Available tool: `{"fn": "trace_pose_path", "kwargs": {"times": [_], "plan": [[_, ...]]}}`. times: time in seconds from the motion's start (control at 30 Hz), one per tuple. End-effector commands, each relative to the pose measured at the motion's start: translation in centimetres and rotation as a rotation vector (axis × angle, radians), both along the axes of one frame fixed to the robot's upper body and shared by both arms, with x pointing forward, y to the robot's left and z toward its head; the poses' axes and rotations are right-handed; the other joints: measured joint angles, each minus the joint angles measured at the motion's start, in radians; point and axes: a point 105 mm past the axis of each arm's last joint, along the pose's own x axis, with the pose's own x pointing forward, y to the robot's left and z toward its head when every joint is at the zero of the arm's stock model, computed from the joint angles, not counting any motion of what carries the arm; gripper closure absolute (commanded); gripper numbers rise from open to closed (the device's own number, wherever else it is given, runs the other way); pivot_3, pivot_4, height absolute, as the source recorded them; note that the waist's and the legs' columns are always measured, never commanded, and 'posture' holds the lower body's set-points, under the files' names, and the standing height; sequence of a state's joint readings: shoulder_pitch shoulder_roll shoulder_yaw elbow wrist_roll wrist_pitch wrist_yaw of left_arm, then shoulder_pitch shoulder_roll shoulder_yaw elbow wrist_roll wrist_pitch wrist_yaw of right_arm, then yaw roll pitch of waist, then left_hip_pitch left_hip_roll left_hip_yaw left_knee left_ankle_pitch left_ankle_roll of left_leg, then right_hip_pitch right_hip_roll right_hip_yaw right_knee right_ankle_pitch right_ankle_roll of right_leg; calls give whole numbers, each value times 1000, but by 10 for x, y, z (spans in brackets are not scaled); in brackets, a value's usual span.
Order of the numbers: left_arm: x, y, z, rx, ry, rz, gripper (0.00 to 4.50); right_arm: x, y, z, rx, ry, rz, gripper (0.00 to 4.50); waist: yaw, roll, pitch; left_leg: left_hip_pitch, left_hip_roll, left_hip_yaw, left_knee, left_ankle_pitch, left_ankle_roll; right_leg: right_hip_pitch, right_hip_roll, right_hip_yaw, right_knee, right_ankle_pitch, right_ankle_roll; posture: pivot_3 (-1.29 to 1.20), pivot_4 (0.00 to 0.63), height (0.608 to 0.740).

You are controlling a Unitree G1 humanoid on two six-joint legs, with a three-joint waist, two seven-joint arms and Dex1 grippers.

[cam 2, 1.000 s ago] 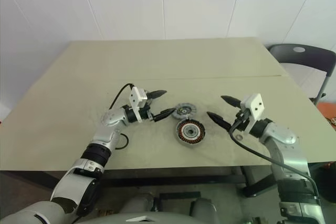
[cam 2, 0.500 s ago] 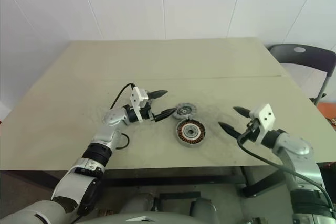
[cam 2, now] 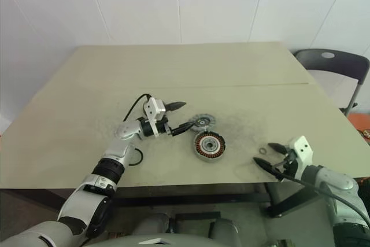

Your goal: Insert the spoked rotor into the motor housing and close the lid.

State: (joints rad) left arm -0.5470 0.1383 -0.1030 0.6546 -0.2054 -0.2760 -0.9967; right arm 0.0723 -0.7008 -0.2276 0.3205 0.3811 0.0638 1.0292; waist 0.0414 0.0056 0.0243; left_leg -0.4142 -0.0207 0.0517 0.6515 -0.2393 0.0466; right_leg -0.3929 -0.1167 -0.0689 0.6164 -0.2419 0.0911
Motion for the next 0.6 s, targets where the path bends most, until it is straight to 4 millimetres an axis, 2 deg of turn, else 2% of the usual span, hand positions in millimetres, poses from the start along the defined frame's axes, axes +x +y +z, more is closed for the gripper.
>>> {"fn": "trace_pose_path", "kwargs": {"times": [0.03,0.17,0.43,0.6], "plan": [[3,-2,14,-3,-60,-6,41,0,-5,-8,10,9,-31,0,0,-1,0,3,0,0,0,-1,-1,1,0,0,-1,0,0,0,0,740],[3,-2,13,-1,-60,-4,41,2,-4,-13,9,15,-31,0,-1,-1,0,6,0,0,0,-2,-2,5,-1,0,-2,0,0,0,0,740],[2,-3,12,5,-59,-6,41,21,6,0,-37,-26,-5,0,-4,-4,0,6,1,0,0,-2,-2,4,-1,1,-2,0,1,0,0,740],[2,-4,12,6,-61,-7,41,22,7,0,-67,-25,7,0,-4,-4,0,6,1,1,0,-2,-2,3,-1,1,-2,1,1,0,0,740]]}}
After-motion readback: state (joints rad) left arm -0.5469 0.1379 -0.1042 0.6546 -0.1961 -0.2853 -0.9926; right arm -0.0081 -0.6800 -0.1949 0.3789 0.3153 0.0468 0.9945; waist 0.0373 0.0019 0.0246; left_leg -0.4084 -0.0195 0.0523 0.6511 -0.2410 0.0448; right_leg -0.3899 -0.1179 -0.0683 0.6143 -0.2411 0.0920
